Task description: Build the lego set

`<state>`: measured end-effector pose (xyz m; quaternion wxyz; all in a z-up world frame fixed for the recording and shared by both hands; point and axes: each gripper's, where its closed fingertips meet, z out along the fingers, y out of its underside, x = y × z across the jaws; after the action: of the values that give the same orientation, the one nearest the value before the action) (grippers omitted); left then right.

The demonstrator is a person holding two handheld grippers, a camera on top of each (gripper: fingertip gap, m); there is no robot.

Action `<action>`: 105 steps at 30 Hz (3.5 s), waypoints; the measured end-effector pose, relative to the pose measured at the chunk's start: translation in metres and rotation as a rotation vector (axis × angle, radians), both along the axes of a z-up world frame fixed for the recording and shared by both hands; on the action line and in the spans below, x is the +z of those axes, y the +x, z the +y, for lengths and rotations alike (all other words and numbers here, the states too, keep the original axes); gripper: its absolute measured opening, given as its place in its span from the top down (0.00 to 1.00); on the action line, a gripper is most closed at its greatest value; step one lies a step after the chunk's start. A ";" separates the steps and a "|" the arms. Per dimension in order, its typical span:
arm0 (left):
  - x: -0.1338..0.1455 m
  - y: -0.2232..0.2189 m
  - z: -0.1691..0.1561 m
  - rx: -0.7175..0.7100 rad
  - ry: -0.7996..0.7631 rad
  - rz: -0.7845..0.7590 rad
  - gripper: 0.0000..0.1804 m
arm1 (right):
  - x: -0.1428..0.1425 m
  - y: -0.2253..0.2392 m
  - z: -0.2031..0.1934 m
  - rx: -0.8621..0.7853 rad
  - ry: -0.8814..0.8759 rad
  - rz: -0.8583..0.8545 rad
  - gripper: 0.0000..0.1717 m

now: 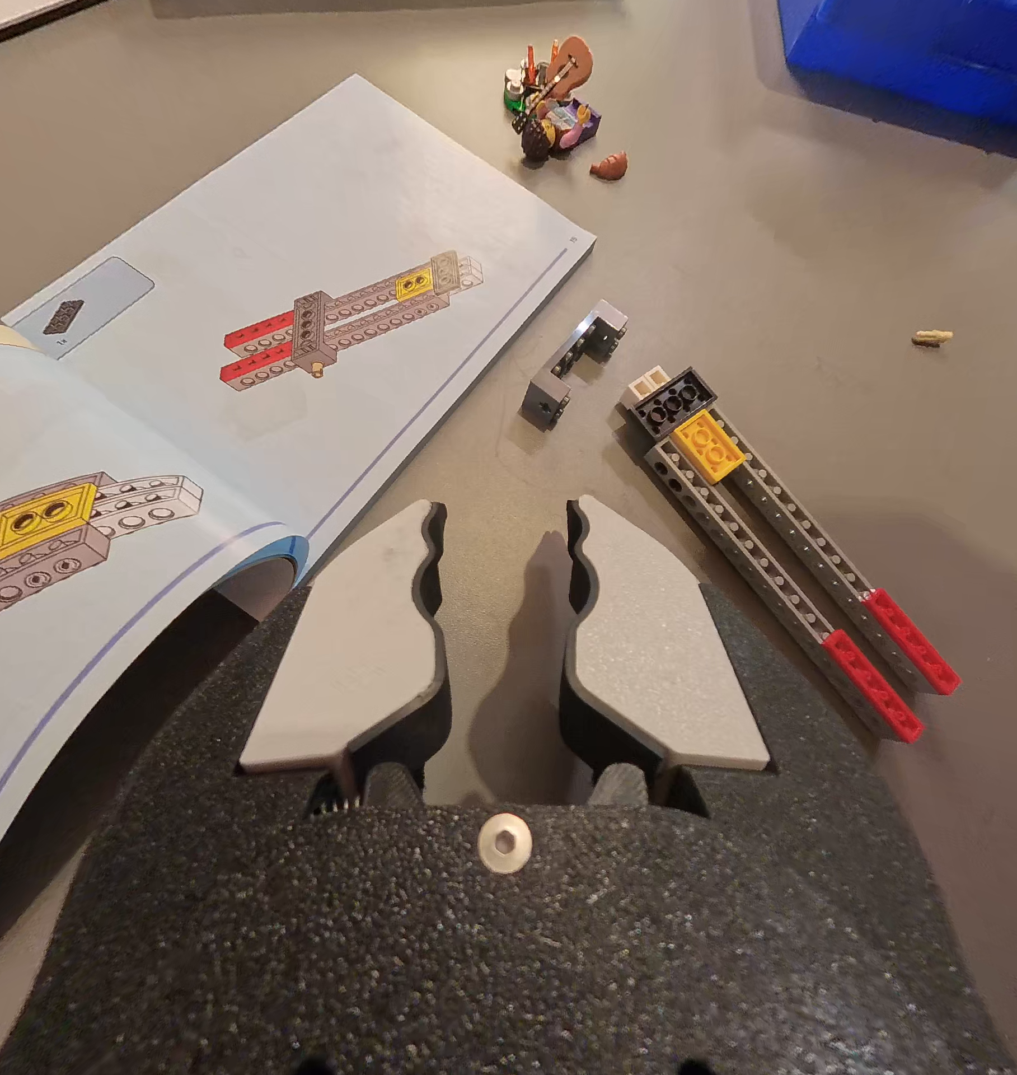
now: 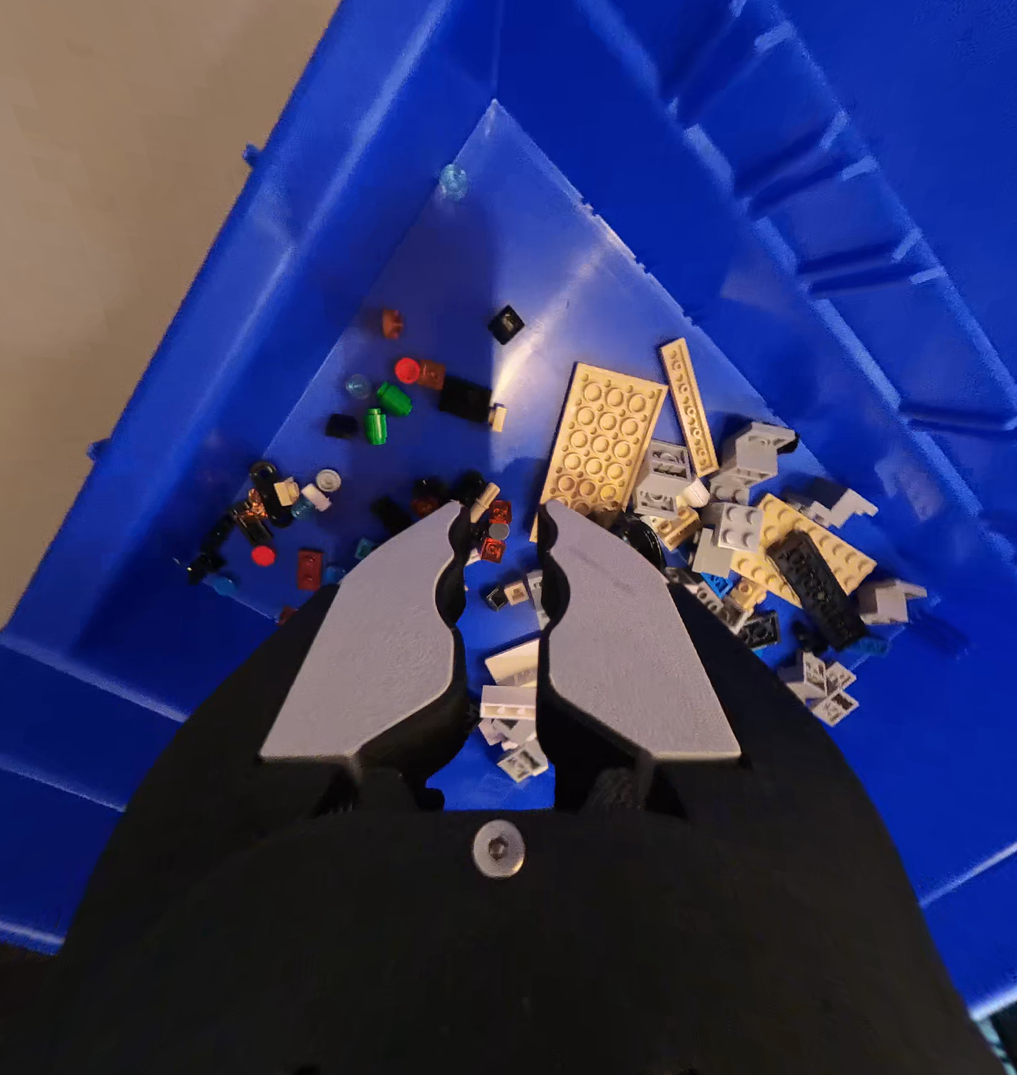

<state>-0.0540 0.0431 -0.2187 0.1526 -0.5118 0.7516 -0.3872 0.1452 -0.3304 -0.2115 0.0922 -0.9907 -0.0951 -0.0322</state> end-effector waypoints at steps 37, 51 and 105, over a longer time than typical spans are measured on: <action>-0.009 0.004 0.006 0.048 0.045 0.048 0.78 | -0.018 -0.003 -0.004 0.472 -0.031 0.022 0.91; -0.009 0.003 0.005 0.043 0.050 0.045 0.78 | -0.011 -0.004 -0.002 0.468 -0.025 -0.015 0.97; 0.081 -0.003 0.055 0.025 -0.454 -0.399 0.80 | 0.045 -0.159 0.314 -0.030 0.826 0.154 0.98</action>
<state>-0.0568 0.0981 -0.1379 0.1838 -0.4558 0.5945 -0.6365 -0.0138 -0.0166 -0.1668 0.4882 -0.8711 -0.0526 0.0050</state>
